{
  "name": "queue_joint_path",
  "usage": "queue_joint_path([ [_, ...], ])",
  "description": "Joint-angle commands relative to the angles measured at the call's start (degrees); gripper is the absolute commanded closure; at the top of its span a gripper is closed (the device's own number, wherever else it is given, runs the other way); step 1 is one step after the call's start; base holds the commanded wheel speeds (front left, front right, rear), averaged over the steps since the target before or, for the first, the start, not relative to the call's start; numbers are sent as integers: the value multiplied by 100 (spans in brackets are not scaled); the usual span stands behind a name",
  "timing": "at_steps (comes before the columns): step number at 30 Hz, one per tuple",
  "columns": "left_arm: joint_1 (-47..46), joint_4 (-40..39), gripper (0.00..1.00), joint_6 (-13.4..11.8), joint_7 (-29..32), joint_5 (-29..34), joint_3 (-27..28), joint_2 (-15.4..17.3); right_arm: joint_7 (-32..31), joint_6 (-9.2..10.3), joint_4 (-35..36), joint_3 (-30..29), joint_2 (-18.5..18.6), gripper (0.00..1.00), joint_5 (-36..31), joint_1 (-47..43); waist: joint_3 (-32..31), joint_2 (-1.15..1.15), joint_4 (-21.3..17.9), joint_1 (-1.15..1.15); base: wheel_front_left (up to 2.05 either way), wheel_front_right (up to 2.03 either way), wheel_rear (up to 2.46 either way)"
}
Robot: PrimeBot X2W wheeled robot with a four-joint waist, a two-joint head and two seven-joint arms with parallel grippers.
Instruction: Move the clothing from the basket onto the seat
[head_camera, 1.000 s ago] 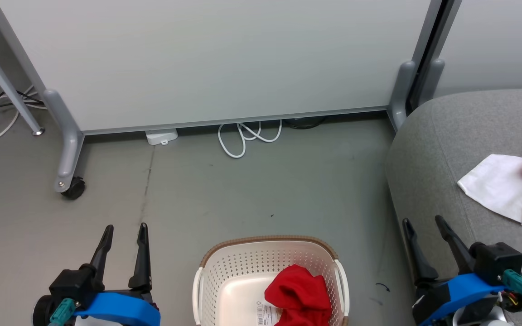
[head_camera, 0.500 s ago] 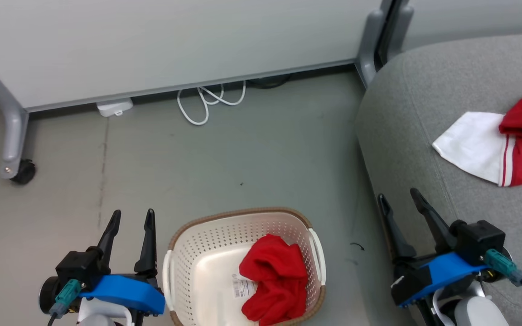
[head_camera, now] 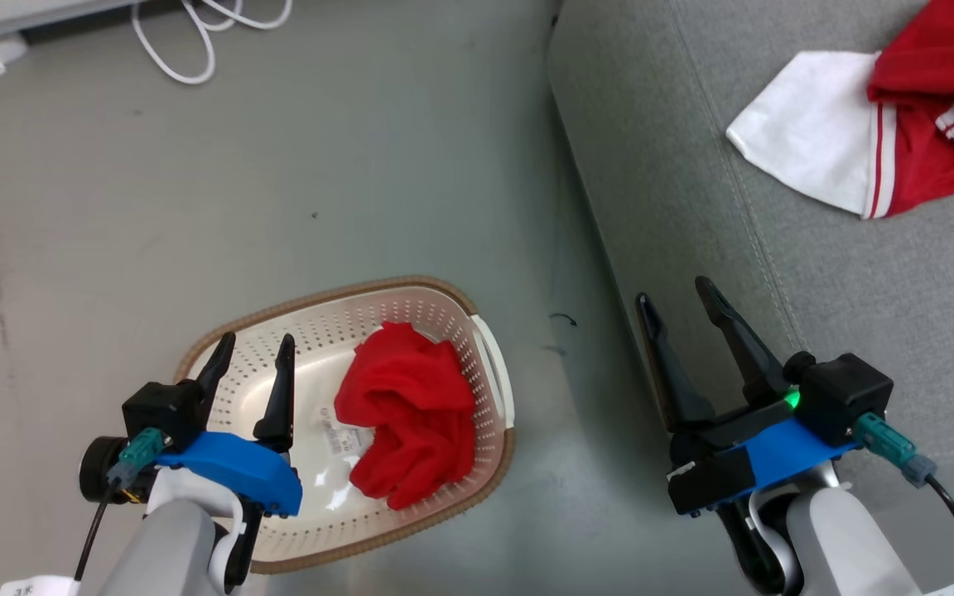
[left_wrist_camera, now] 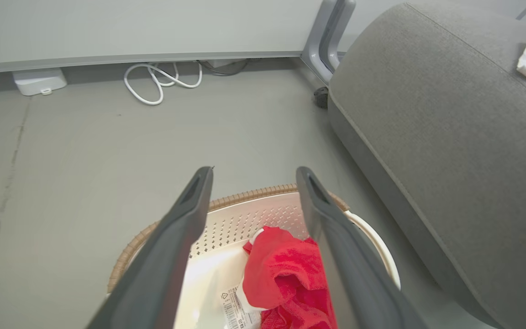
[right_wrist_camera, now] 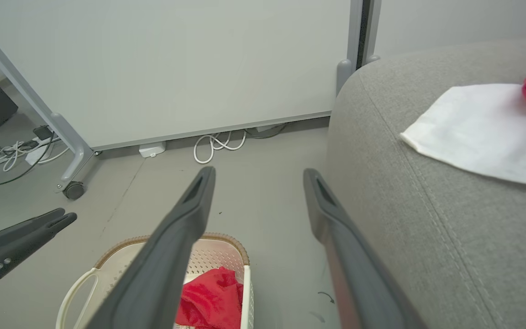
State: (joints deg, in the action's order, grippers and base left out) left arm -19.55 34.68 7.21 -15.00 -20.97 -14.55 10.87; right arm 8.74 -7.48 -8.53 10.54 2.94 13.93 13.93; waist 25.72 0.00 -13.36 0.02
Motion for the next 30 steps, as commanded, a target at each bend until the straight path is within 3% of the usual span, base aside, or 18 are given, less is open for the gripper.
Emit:
queue_joint_path([
  [1,-211,125,0,38,-27,-56,-60,89,77,-3,-23,70,-8,0,85,141,594,0,-494,-2,0,0,0],
  [19,-1587,1853,0,38,387,-180,-1294,689,569,-3,-252,711,-9,0,618,699,1966,0,-1089,-2,0,0,0],
  [30,-2143,2528,0,-64,590,-75,-1660,775,646,-3,-271,799,-8,0,725,766,2305,0,-1149,-2,0,0,0],
])
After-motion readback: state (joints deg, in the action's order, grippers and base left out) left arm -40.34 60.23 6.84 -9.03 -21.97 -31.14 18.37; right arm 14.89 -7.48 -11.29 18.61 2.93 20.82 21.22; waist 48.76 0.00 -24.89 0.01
